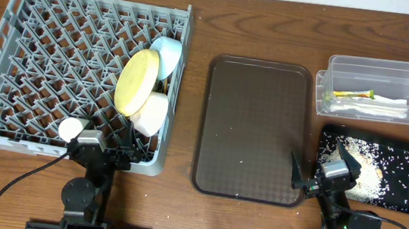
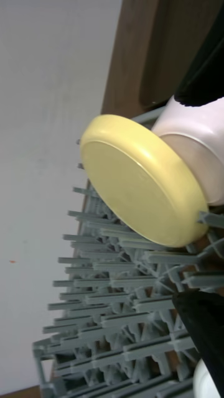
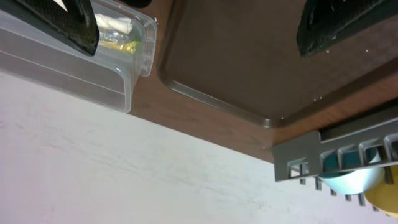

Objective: Sort waste into correct bins and load items into the dishwasher

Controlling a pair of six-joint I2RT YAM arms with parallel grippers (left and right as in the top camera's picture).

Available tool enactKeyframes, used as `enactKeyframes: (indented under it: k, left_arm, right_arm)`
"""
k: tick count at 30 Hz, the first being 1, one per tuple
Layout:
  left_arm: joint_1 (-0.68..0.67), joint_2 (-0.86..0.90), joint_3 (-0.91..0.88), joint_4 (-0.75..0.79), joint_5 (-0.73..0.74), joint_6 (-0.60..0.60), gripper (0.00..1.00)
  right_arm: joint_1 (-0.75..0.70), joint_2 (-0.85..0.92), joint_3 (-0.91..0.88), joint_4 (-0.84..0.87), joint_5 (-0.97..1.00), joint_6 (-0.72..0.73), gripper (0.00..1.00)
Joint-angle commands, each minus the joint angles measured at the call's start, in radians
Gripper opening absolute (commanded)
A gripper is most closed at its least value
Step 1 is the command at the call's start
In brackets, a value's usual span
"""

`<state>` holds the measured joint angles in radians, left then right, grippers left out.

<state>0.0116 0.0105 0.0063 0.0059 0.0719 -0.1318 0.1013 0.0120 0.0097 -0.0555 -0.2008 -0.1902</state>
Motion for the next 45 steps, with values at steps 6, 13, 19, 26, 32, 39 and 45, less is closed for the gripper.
enactKeyframes:
  k: [6, 13, 19, 26, 32, 39, 45]
  left_arm:
    - [0.005, -0.008, -0.002, -0.069, 0.006, -0.005, 0.96]
    - [0.005, -0.007, -0.002, -0.069, 0.006, -0.005, 0.96]
    - [0.005, -0.006, -0.002, -0.069, 0.006, -0.005, 0.96]
    - [0.005, -0.006, -0.002, -0.069, 0.006, -0.005, 0.96]
    - [0.005, -0.006, -0.002, -0.069, 0.006, -0.005, 0.96]
    - [0.005, -0.006, -0.002, -0.069, 0.006, -0.005, 0.96]
    - [0.005, -0.006, -0.002, -0.069, 0.006, -0.005, 0.96]
  right_arm:
    - [-0.003, -0.005, -0.005, 0.0, 0.01, 0.006, 0.99]
    - [-0.003, -0.005, -0.004, 0.0, 0.01, 0.006, 0.99]
    - [-0.003, -0.005, -0.004, 0.0, 0.01, 0.006, 0.99]
    - [-0.003, -0.005, -0.004, 0.0, 0.01, 0.006, 0.99]
    - [-0.003, -0.005, -0.004, 0.0, 0.01, 0.006, 0.99]
    - [-0.003, -0.005, -0.004, 0.0, 0.01, 0.006, 0.99]
    - [-0.003, -0.005, -0.005, 0.0, 0.01, 0.006, 0.99]
